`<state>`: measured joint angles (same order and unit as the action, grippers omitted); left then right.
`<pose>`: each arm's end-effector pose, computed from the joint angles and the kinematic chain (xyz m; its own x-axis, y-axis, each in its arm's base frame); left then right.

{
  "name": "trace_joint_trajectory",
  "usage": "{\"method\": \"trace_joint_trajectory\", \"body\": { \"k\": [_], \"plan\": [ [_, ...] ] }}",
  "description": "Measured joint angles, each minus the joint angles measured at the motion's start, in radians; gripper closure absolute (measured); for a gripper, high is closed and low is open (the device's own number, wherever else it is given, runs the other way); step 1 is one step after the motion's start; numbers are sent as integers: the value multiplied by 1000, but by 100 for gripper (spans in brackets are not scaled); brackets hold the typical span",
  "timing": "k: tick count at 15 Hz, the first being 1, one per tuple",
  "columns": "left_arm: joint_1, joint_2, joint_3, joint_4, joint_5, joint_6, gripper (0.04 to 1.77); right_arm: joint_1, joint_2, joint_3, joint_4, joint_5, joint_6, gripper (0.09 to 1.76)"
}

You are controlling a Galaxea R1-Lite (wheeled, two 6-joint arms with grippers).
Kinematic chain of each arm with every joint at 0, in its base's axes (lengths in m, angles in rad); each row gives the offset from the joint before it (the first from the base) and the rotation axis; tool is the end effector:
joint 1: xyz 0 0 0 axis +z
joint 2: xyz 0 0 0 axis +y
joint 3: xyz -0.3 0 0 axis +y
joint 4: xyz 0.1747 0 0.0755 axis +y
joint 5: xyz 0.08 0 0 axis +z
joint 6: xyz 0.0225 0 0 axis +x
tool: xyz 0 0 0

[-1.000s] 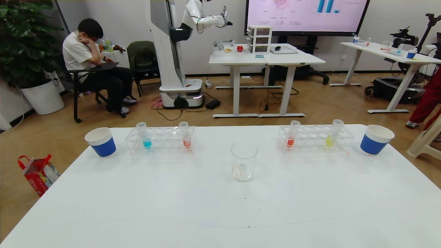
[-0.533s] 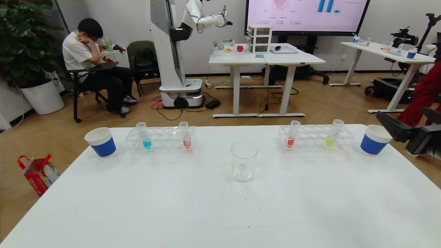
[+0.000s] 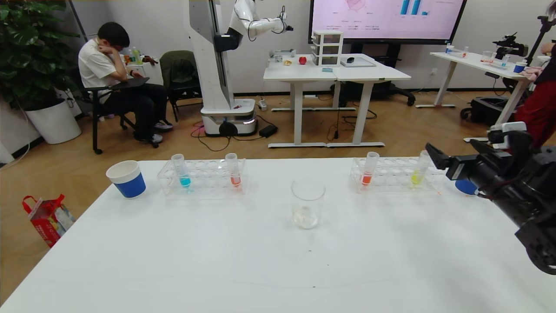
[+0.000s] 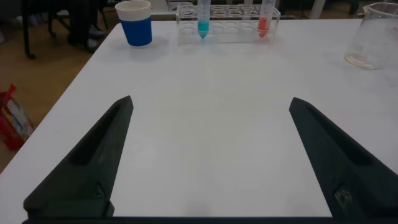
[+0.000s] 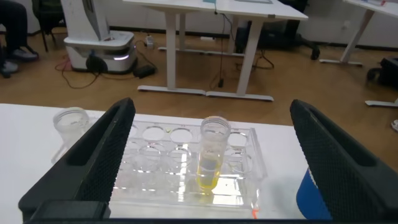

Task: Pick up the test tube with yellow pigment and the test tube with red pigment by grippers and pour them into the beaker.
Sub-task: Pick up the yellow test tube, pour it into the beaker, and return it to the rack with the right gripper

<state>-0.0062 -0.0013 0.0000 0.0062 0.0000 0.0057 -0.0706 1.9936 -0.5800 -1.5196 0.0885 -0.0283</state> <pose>-0.0229 0.0001 0.0748 1.0000 -0.0062 -0.0049 0.0062 1.0000 0.0057 0.3262 -0.0211 0.1237 0.9943 0.0183 0.1054 -0.0144 0.9992 -0.0375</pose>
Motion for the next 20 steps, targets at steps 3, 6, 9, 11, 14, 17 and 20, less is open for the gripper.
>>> {"method": "trace_joint_trajectory", "body": {
  "k": [3,6,9,11,14,17,20],
  "plan": [
    [0,0,0,0,0,0,6,-5,127,-37,-40,1,32,11],
    [0,0,0,0,0,0,6,-6,192,-96,-41,2,48,11],
    [0,0,0,0,0,0,6,-3,256,-187,-39,2,49,11],
    [0,0,0,0,0,0,6,-1,301,-259,-34,0,48,26],
    [0,0,0,0,0,0,6,-3,354,-327,-33,-4,47,138],
    [0,0,0,0,0,0,6,-7,379,-346,-35,0,48,127],
    [0,0,0,0,0,0,6,-7,394,-356,-39,1,47,134]
  ]
}}
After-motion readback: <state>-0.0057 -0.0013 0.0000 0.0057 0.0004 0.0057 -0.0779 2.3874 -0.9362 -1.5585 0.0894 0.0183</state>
